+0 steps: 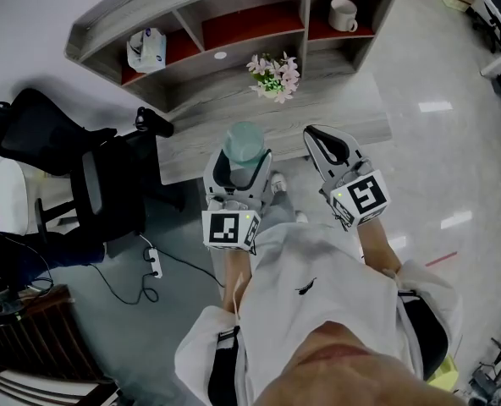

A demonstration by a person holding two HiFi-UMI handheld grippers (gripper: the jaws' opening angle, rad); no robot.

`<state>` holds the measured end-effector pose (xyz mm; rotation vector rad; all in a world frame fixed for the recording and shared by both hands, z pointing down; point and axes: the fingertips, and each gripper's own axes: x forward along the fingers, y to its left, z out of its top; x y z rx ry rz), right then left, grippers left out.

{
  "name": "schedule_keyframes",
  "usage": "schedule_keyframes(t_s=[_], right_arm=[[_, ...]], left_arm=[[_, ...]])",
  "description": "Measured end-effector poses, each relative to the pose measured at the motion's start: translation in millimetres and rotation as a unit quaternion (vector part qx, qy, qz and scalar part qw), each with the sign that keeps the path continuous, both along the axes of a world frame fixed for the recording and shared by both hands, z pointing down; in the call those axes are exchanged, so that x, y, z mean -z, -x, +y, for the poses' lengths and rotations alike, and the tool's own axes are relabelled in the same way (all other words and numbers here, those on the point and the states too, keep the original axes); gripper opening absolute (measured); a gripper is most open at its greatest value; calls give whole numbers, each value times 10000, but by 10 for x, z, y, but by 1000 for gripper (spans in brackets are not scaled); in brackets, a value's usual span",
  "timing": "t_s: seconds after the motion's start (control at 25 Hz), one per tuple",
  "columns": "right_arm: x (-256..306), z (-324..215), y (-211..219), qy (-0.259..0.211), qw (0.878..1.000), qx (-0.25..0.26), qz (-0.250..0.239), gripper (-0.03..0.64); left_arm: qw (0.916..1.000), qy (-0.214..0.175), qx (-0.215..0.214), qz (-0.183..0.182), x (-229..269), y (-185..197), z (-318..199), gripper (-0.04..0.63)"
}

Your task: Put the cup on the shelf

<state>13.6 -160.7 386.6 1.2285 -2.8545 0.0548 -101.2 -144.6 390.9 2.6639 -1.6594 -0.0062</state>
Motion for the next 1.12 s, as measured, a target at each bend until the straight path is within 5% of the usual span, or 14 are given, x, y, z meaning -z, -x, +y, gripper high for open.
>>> schedule_keyframes(t_s=[1.12], right_arm=[[-49,-1148,395,135,9979,-609,163,35]], left_arm=[[9973,91,-728,12,-89,291,-1399,362]])
